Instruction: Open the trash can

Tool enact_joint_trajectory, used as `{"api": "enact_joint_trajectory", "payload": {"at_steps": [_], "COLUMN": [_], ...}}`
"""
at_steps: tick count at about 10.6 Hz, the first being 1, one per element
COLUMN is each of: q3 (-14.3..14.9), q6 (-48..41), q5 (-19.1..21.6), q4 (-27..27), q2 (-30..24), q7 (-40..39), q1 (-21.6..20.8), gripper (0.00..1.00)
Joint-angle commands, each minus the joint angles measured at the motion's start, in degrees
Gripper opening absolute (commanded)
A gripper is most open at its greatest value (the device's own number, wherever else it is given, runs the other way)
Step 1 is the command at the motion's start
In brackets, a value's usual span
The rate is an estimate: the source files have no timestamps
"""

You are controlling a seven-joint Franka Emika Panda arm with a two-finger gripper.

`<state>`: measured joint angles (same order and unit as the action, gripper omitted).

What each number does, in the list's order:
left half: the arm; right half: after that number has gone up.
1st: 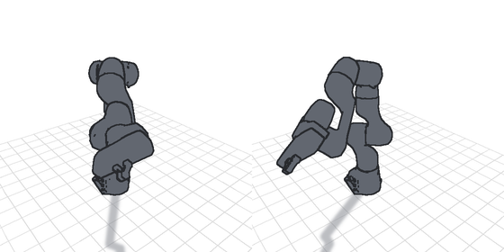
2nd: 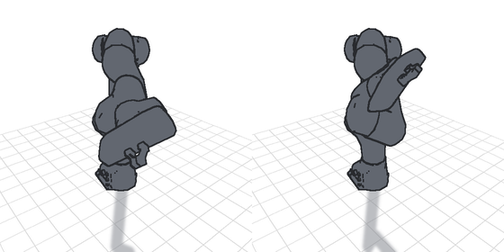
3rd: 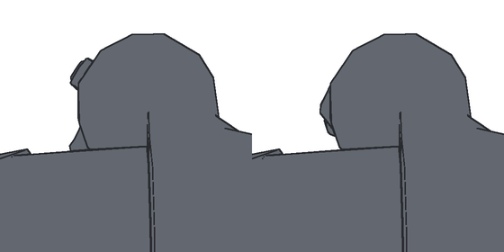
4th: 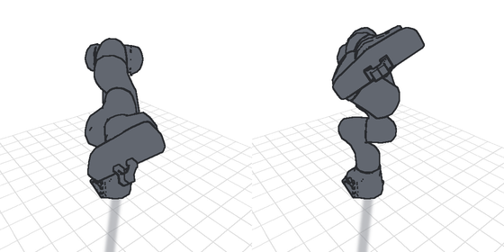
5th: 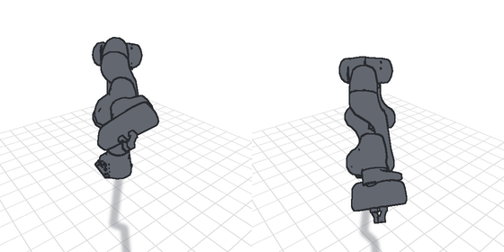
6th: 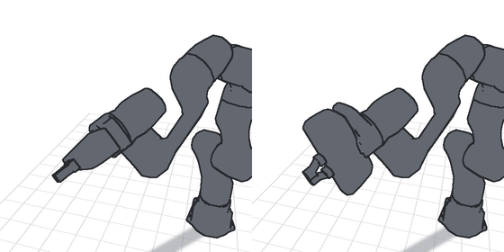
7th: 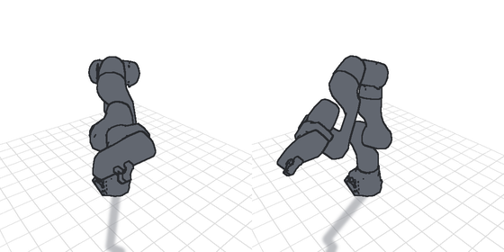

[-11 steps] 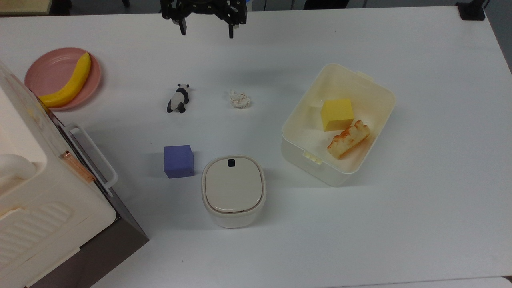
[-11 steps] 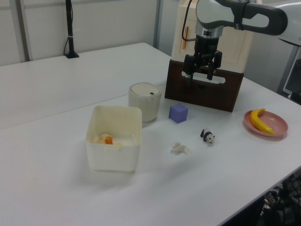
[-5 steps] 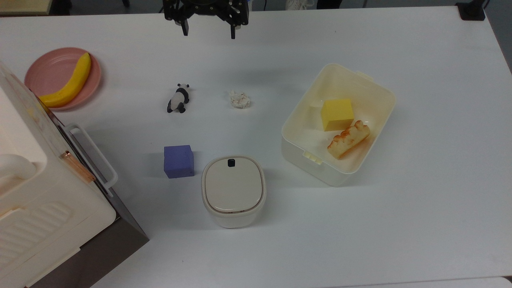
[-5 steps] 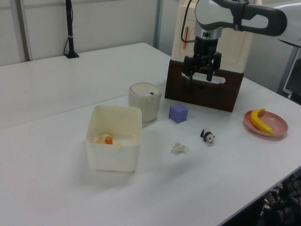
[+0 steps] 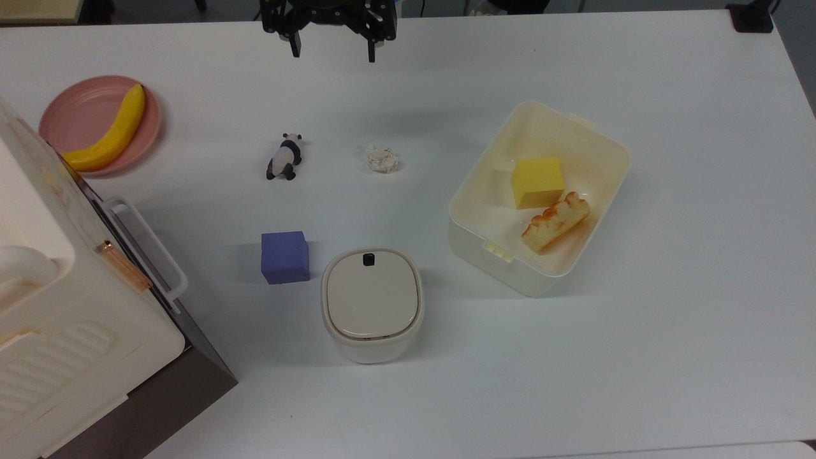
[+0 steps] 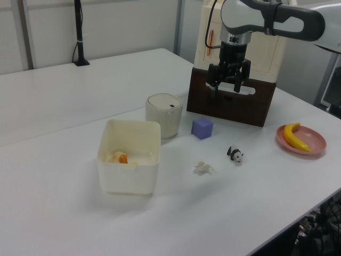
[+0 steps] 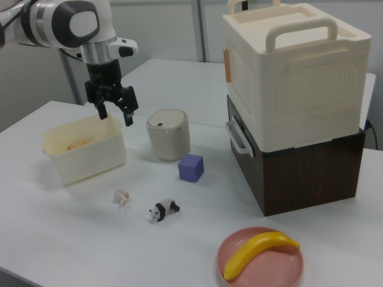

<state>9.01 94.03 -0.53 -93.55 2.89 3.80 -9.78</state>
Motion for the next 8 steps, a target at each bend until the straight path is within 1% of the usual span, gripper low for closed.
{"api": "enact_joint_trajectory", "payload": {"at_steps": [1, 2, 3, 4, 6, 8], "q3": [-0.05, -0.05, 0.04, 0.04, 0.04, -0.14], "q6": [0.01, 0.19, 1.93, 5.34, 12.72, 19.49], "q5": [0.27, 0.44, 1.4, 2.63, 2.99, 2.91], "q4": [-2.43, -1.99, -1.38, -0.07, 2.3, 4.68], "q2": [-0.61, 0.01, 1.32, 2.46, 5.71, 10.36], "q7": [-1.17, -2.99, -5.88, -6.17, -6.0, -5.65], "q1": [-0.41, -0.06, 0.03, 0.03, -0.23, -0.41], "gripper": [1.0, 0.81, 0.47, 0.28, 0.2, 0.2]}}
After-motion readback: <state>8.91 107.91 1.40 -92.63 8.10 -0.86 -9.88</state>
